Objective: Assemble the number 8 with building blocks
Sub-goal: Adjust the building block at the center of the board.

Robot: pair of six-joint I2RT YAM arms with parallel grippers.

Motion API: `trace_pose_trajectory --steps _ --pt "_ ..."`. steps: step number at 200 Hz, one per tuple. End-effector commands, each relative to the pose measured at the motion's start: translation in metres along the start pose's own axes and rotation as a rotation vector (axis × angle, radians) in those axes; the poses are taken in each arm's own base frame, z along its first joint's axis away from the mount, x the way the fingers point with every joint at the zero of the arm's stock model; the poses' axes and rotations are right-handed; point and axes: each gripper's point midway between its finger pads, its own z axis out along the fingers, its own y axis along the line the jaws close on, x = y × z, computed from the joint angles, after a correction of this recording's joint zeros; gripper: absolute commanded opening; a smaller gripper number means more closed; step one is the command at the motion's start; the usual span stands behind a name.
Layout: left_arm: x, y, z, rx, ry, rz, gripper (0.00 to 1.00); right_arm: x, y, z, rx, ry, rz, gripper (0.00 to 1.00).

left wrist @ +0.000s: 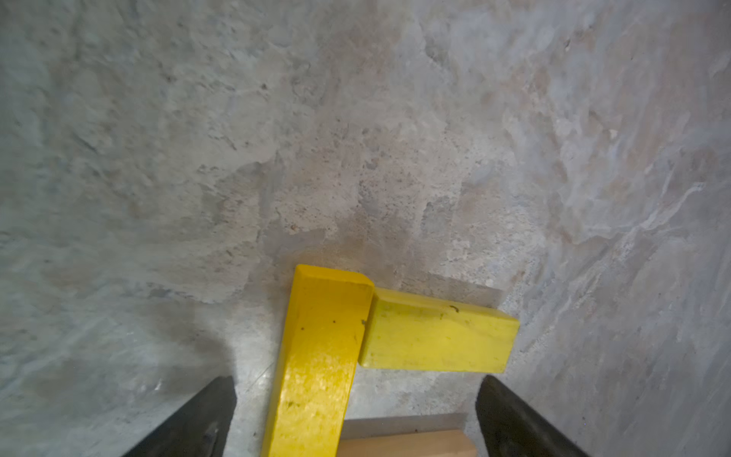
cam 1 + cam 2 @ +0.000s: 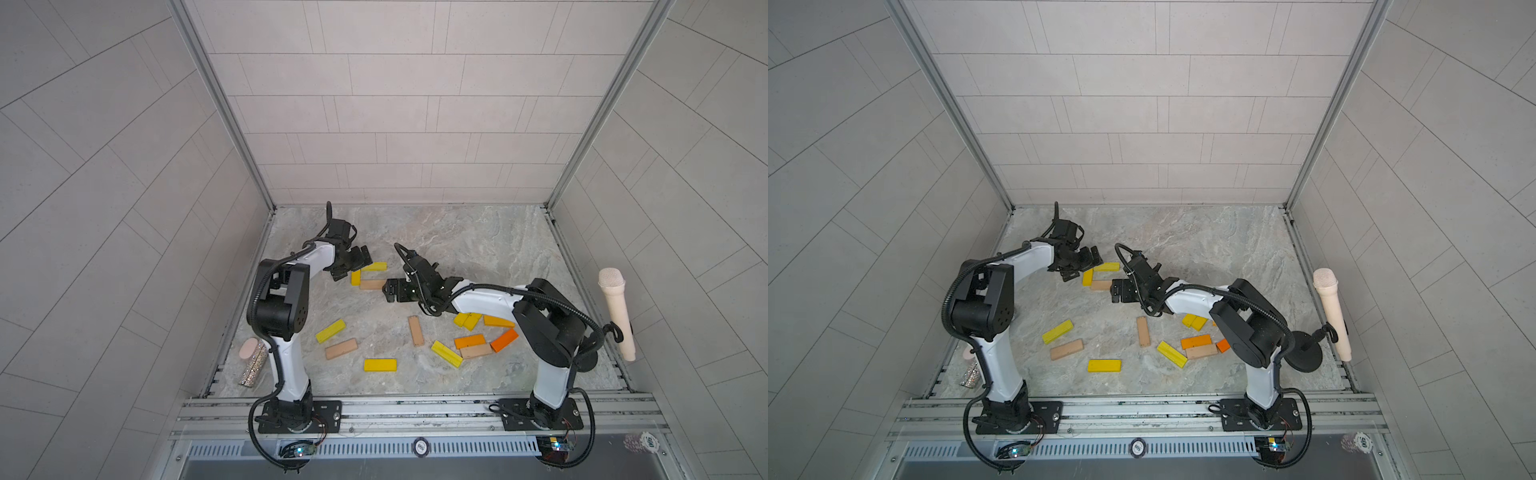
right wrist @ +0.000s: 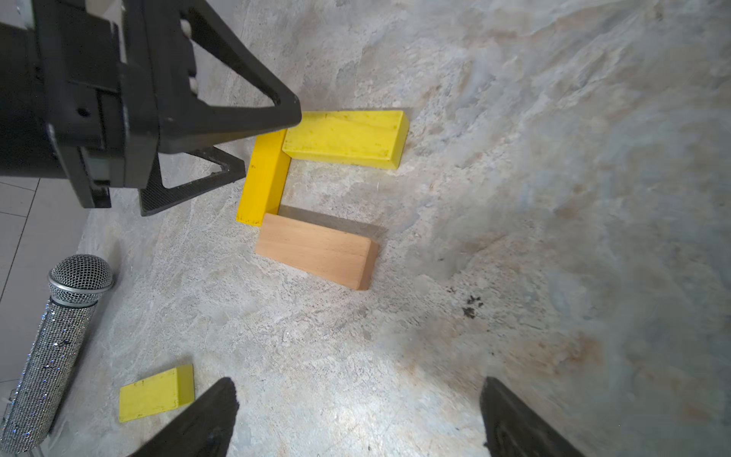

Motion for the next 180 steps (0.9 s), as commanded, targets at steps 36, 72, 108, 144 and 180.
trace_pose_trajectory --steps 36,72,108,144,180 --pt "-0.002 -0.011 0.007 0.034 0.019 0.007 1.0 0.003 0.003 0.005 -0.021 -0.001 0.034 0.97" --pt "-0.001 -0.012 0.008 0.032 0.024 0.025 1.0 0.002 0.002 0.003 -0.017 -0.004 0.033 0.97" --pt "0.001 -0.014 0.009 0.036 0.034 0.037 1.0 0.002 0.001 0.002 -0.016 -0.007 0.034 0.97" --pt "0.001 -0.016 0.009 0.043 0.038 0.05 1.0 0.003 0.0 0.001 -0.012 -0.007 0.034 0.97" --pt "0.002 -0.019 0.01 0.049 0.042 0.065 1.0 0.001 0.001 -0.001 -0.014 -0.012 0.032 0.97"
